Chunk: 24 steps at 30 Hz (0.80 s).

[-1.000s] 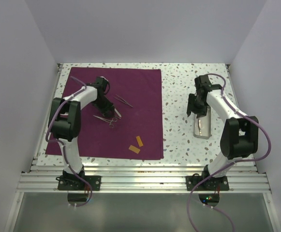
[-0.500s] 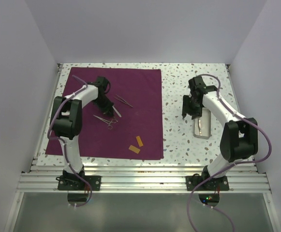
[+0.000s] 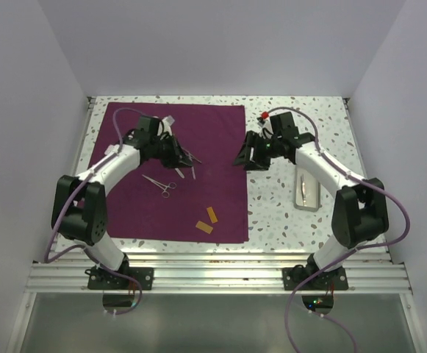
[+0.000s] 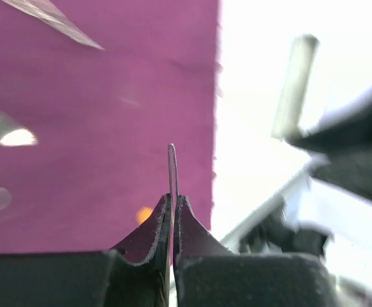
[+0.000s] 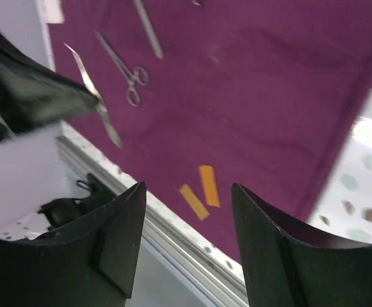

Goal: Prepare the surgical pack

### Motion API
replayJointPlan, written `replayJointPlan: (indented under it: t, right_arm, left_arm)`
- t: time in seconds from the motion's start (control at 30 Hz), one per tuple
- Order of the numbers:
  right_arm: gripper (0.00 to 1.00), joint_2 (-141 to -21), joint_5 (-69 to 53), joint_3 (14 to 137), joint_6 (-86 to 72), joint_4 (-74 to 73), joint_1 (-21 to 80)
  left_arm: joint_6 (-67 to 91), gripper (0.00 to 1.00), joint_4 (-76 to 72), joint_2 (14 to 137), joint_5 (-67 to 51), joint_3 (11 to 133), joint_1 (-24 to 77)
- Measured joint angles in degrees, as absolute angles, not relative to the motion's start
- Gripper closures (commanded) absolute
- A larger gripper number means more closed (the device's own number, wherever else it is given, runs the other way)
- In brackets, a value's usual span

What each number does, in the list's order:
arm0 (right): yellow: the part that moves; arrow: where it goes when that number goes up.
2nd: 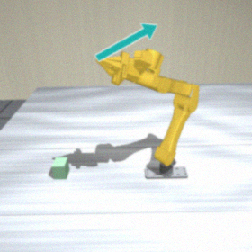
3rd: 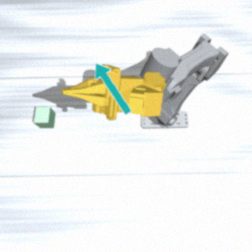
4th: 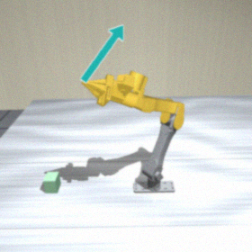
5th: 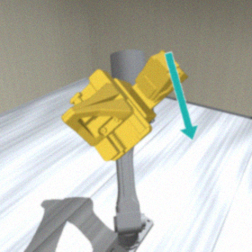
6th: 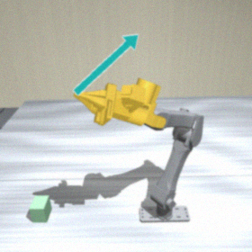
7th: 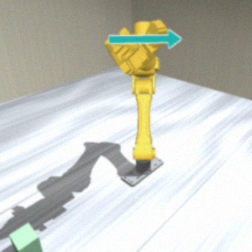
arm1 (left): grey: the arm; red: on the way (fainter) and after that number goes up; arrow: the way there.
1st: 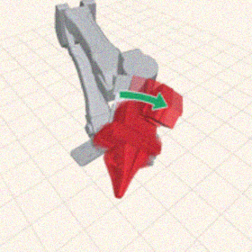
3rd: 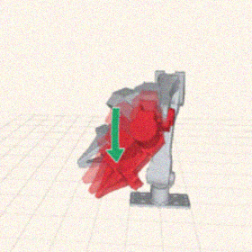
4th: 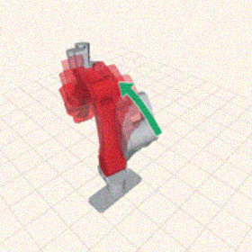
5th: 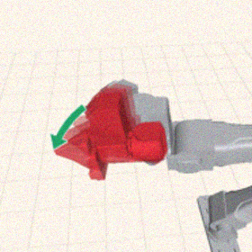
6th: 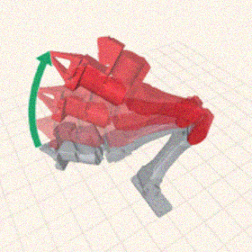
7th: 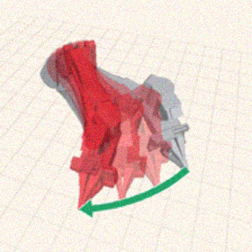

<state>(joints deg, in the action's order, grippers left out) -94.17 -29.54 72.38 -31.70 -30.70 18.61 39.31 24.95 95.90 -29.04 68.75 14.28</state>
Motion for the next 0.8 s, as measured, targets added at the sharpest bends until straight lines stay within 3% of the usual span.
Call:
replayJointPlan:
  t: [0.23,0.53,0.63,0.73,0.8]
  right_arm:
    - [0.43,-95.04,-30.85,72.49,-42.00,-20.84,24.60]
    - [0.50,-97.84,-28.99,73.45,-44.18,-19.81,27.29]
    - [0.56,-98.54,-28.42,73.49,-44.18,-19.75,27.77]
    - [0.68,-99.50,-28.49,74.32,-44.31,-19.68,28.42]
    - [0.96,-100.14,-28.75,74.83,-44.01,-19.64,28.77]
  left_arm:
    - [40.51,1.00,11.68,94.72,-42.13,61.87,22.24]
    - [42.41,1.00,5.28,94.72,-46.50,61.23,23.20]
    - [42.85,1.00,4.38,94.72,-47.33,61.23,23.51]
    - [42.89,1.00,4.32,94.72,-47.53,61.23,23.83]
    - [42.87,1.00,4.34,94.83,-47.53,61.23,23.88]
